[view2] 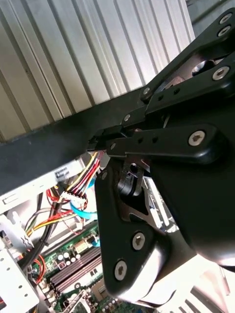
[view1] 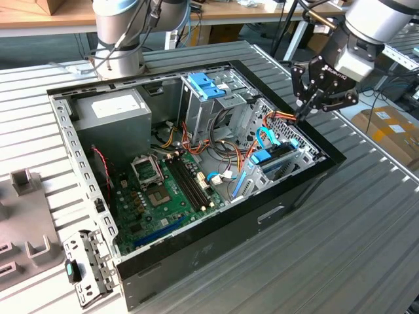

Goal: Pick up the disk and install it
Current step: 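Insert the second disk wire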

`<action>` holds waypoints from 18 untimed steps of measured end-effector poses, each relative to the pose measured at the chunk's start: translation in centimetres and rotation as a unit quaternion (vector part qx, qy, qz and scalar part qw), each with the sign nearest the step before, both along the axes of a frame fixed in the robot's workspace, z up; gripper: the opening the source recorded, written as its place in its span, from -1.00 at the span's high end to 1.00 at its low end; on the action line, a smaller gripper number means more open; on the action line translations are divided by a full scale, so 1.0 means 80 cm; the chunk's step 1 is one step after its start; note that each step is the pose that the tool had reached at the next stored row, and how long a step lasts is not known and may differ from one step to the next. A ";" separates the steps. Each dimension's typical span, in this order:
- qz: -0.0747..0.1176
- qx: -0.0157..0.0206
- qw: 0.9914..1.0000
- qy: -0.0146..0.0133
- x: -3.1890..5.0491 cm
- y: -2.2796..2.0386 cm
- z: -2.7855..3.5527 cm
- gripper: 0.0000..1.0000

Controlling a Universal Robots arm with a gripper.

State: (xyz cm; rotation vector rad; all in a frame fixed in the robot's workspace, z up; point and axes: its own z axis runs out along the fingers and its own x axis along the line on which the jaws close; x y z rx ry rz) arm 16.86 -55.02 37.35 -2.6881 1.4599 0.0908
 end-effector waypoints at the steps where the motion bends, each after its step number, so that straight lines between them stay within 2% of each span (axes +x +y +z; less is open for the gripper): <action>1: 0.000 0.000 1.000 0.000 -0.003 -0.0001 0.0000 0.67; 12: -0.002 0.000 1.000 0.000 -0.030 -0.0015 -0.0028 0.67; 15: -0.021 0.000 1.000 0.000 -0.030 -0.0017 -0.0046 0.67; 18: -0.045 0.000 0.999 0.000 -0.030 -0.0017 -0.0062 0.67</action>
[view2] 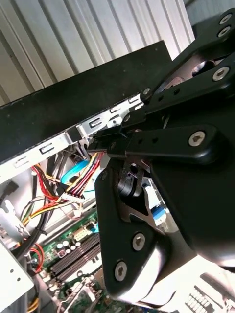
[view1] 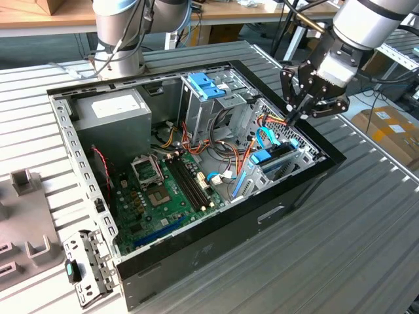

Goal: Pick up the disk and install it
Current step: 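Insert the second disk wire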

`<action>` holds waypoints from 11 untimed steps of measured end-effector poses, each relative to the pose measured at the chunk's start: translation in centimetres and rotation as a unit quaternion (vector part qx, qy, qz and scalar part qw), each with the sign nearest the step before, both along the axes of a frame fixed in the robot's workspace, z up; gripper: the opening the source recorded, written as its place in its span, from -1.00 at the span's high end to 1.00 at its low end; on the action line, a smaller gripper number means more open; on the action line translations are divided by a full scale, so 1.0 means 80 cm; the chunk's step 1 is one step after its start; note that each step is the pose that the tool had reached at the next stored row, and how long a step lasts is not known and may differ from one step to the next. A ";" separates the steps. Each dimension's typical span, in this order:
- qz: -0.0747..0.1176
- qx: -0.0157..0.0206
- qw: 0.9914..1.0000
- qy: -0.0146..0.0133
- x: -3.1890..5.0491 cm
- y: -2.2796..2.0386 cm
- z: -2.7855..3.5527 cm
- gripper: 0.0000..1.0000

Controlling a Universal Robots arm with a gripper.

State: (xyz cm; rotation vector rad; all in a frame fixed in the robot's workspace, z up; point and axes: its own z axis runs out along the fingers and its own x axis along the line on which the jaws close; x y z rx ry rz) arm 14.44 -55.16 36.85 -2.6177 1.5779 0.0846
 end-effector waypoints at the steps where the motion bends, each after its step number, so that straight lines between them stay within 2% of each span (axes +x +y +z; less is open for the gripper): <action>1: -0.012 0.000 1.000 0.000 0.000 0.0000 -0.0008 0.67; 3: -0.025 0.000 1.000 0.000 0.000 0.0000 -0.0016 0.67; 5: -0.054 0.000 0.999 0.000 0.000 0.0000 -0.0028 0.67; 7: -0.062 0.000 0.998 0.000 0.000 0.0000 -0.0031 0.67; 11: -0.068 0.000 0.998 0.000 -0.004 0.0000 -0.0036 0.67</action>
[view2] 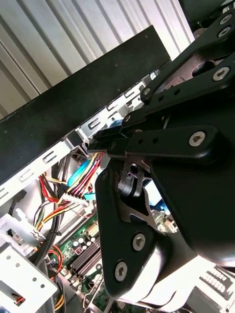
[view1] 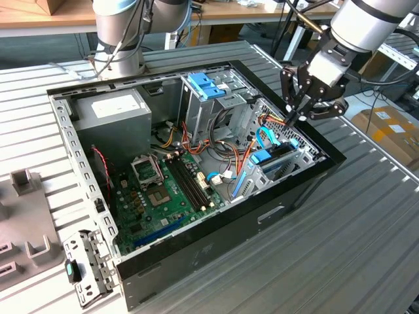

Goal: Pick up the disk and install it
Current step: 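Insert the second disk wire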

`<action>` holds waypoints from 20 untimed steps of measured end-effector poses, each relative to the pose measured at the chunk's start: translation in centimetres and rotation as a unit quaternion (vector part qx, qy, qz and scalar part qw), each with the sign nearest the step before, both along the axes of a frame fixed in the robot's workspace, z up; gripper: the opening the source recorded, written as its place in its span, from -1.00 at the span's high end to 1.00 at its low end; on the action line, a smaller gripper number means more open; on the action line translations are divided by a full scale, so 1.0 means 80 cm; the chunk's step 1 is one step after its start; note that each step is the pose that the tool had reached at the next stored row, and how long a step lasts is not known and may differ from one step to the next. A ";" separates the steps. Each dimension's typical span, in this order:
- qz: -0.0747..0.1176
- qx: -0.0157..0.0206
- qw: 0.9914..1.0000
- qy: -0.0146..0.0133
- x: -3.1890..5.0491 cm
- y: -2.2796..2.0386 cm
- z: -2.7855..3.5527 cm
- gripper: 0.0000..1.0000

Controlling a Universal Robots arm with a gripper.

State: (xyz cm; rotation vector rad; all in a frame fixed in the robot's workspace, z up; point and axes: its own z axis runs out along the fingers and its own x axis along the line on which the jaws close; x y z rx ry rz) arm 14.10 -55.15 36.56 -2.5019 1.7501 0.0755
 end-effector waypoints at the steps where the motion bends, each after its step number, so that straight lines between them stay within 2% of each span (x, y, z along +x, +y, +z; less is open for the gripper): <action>1: 0.000 0.000 1.000 0.000 -0.002 0.0000 0.0000 0.67; 4: 0.000 0.000 1.000 0.000 -0.010 -0.0003 -0.0005 0.67; 7: -0.020 -0.002 1.000 0.000 -0.010 -0.0005 -0.0023 0.67; 9: -0.026 -0.002 1.000 0.000 -0.010 -0.0006 -0.0027 0.67; 10: -0.030 -0.002 1.000 0.000 -0.010 -0.0014 -0.0030 0.67; 11: -0.033 -0.002 0.999 0.000 -0.011 -0.0052 -0.0031 0.67; 12: -0.033 -0.002 0.999 0.000 -0.011 -0.0081 -0.0031 0.67; 18: -0.034 -0.002 0.999 0.000 -0.011 -0.0084 -0.0031 0.67; 20: -0.043 -0.002 0.999 0.000 -0.011 -0.0084 -0.0033 0.67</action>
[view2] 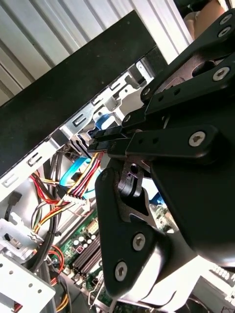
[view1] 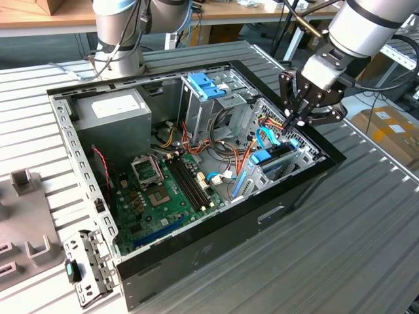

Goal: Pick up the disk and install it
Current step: 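Insert the second disk wire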

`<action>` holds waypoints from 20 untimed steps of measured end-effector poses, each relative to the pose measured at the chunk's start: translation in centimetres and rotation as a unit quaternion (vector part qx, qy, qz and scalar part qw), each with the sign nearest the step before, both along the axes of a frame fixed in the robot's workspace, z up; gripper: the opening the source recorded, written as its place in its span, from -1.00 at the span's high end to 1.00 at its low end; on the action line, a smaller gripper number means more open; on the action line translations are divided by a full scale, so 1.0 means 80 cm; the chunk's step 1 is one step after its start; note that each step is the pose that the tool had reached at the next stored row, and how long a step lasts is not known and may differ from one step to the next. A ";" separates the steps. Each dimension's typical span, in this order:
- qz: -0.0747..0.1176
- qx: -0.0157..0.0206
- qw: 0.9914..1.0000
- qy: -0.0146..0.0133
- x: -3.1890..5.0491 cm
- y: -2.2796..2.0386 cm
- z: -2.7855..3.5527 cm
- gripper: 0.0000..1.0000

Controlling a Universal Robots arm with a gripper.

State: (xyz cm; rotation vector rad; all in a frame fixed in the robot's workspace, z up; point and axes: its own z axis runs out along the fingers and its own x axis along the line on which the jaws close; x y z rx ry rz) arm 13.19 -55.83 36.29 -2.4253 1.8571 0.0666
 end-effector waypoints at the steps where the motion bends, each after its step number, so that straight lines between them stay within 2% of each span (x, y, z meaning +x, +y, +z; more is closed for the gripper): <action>1: -0.005 0.000 1.000 0.000 0.000 0.0000 -0.0001 0.67; 2: -0.010 0.000 1.000 0.000 0.000 0.0000 -0.0002 0.67; 6: -0.013 0.000 1.000 0.000 -0.002 -0.0018 -0.0003 0.67; 8: -0.013 0.001 1.000 0.000 -0.004 -0.0046 -0.0003 0.67; 12: -0.013 0.001 1.000 0.000 -0.008 -0.0141 -0.0005 0.67; 14: -0.014 0.001 1.000 0.000 -0.008 -0.0153 -0.0013 0.67; 16: -0.028 0.001 1.000 0.000 -0.008 -0.0156 -0.0033 0.67; 17: -0.043 0.001 0.999 0.000 -0.008 -0.0156 -0.0040 0.67; 20: -0.066 0.001 0.998 0.000 -0.009 -0.0156 -0.0045 0.67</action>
